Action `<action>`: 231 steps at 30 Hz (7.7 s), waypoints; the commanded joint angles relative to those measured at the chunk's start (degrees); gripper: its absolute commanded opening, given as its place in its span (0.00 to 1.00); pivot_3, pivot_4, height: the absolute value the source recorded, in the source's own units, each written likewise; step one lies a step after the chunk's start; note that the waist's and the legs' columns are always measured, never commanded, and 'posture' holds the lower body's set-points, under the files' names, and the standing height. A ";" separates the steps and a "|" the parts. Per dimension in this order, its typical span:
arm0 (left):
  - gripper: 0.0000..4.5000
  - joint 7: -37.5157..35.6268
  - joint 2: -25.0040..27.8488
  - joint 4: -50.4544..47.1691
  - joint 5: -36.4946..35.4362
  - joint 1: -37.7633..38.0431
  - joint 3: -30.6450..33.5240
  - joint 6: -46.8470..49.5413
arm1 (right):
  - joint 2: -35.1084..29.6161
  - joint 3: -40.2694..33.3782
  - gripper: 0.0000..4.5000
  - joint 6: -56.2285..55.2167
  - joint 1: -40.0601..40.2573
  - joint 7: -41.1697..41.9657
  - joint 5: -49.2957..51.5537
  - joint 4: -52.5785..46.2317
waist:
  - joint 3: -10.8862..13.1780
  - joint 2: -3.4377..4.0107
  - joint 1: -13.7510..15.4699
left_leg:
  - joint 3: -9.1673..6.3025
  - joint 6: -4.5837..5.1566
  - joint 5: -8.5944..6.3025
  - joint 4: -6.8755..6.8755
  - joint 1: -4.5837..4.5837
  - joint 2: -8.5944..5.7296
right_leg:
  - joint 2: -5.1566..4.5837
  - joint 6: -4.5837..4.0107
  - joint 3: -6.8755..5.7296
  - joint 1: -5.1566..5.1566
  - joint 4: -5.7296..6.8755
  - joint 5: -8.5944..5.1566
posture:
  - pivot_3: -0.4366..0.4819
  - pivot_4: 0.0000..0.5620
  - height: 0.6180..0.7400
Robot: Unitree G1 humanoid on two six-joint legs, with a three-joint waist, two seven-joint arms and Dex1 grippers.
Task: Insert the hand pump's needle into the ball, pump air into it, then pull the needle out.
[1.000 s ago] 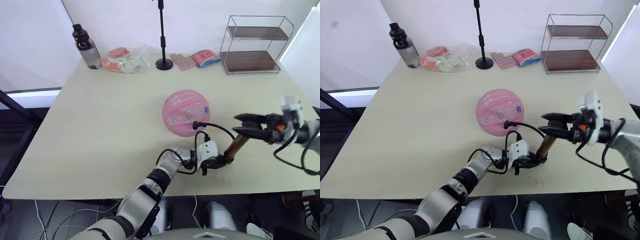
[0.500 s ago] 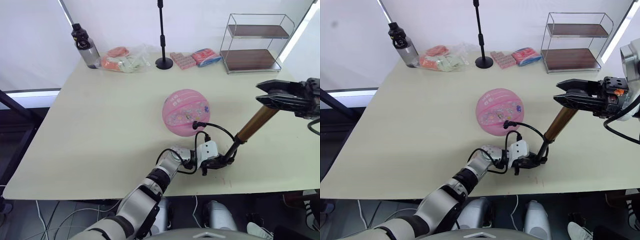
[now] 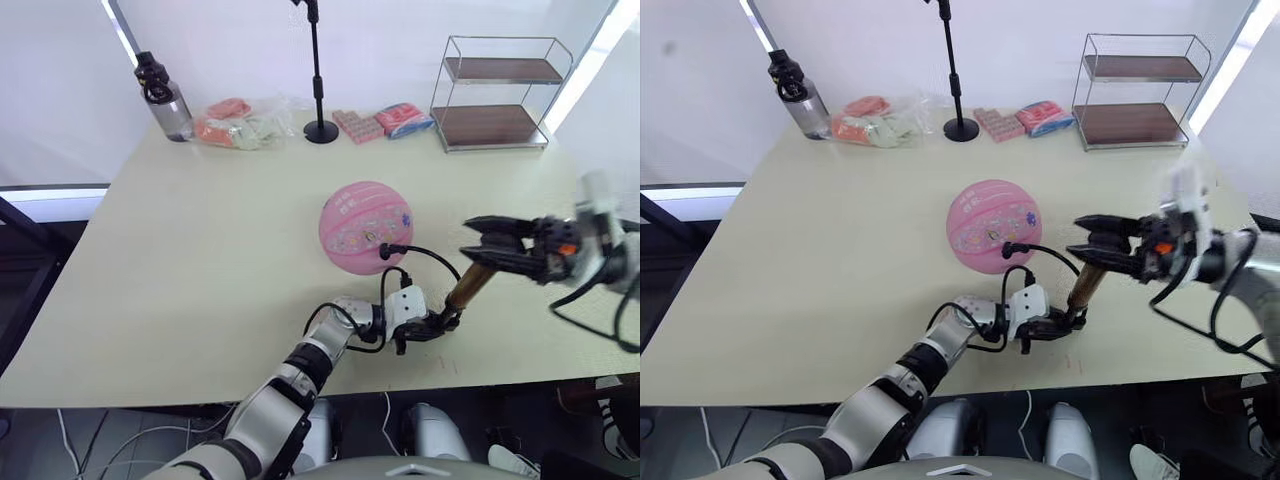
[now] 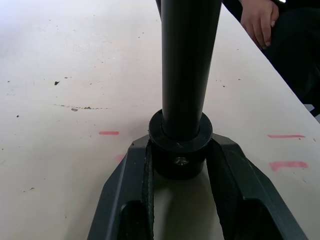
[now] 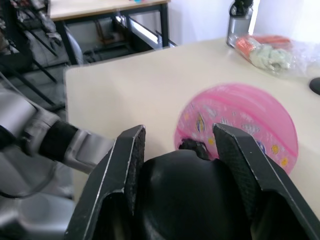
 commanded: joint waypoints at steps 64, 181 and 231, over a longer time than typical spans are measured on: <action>0.24 -2.37 9.84 -2.84 -1.68 4.30 -3.03 5.16 | 4.28 14.33 0.36 3.07 6.71 -13.51 -8.71 -8.13 | 0.84 -0.05 0.39 | -1.55 -1.14 -0.03 -0.19 0.90 0.22 | 0.66 -0.92 -1.14 0.86 1.16 -1.41 | 0.48 0.27 1.00; 0.24 -1.99 -2.16 8.05 2.80 -3.42 -5.91 3.21 | -1.56 -3.17 0.36 -1.28 11.03 -1.09 -4.67 0.42 | 1.19 -0.18 1.93 | -1.46 -0.79 -0.28 -0.04 0.82 -0.15 | 0.38 -0.51 -0.93 0.90 1.14 -1.50 | 0.48 0.27 1.00; 0.24 -2.32 -1.96 9.01 3.33 -3.84 -5.82 2.96 | -12.07 -21.40 0.36 16.67 1.44 -2.31 17.37 -3.53 | 1.89 0.39 2.05 | -1.34 -0.91 -0.20 0.01 0.38 -0.33 | 0.03 -0.47 -0.98 0.64 0.98 -1.50 | 0.48 0.27 1.00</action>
